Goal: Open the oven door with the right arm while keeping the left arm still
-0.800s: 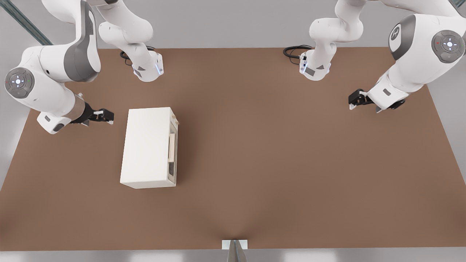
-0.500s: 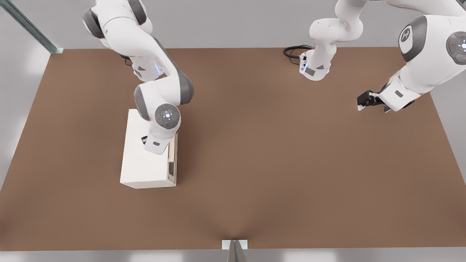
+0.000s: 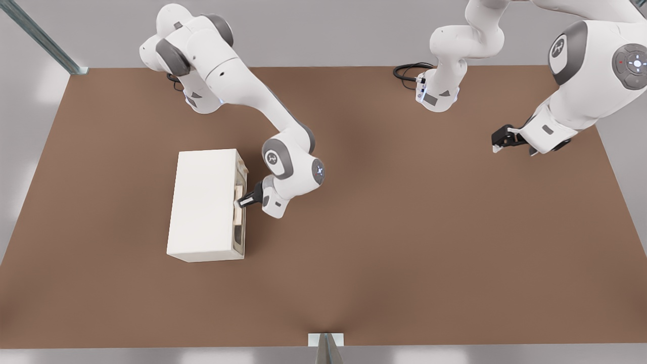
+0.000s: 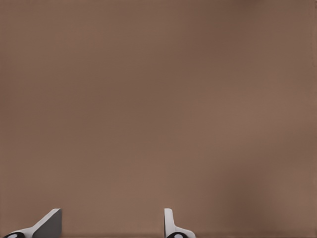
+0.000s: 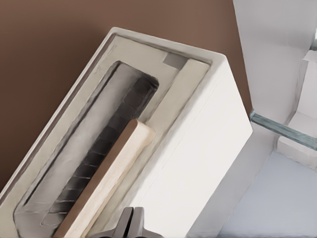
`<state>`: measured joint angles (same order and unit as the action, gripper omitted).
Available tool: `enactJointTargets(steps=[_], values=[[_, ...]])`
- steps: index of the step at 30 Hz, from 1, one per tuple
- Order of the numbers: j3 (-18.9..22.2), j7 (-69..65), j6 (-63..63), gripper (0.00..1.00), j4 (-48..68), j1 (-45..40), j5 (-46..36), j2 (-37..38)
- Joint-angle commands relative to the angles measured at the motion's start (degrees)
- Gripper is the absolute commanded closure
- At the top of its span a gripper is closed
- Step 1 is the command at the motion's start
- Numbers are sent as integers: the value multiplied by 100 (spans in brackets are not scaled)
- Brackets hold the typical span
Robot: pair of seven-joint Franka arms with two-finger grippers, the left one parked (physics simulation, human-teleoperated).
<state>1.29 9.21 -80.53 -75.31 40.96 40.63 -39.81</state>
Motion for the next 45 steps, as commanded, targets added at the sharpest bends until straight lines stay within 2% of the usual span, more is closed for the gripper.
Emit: enactJointTargets(steps=[1, 37, 39, 40, 41, 42, 43, 44, 45], values=[[2, 960, 196, 79, -1, 0, 147, -18], [-33, 942, 284, 79, 122, 272, 77, -352], [-41, 836, 284, 79, 464, 272, -116, -343], [-41, 836, 284, 79, 807, 220, -467, -326], [-24, 819, 258, 79, 1194, -61, -1257, -273], [-33, 29, 196, 79, 1379, -895, -2470, -71], [-33, -604, 196, 0, 1449, -1844, -3700, 35], [-15, -728, 310, 0, 1353, -2689, -4326, 263], [-15, -859, 460, 0, 1107, -3181, -4344, 597]])
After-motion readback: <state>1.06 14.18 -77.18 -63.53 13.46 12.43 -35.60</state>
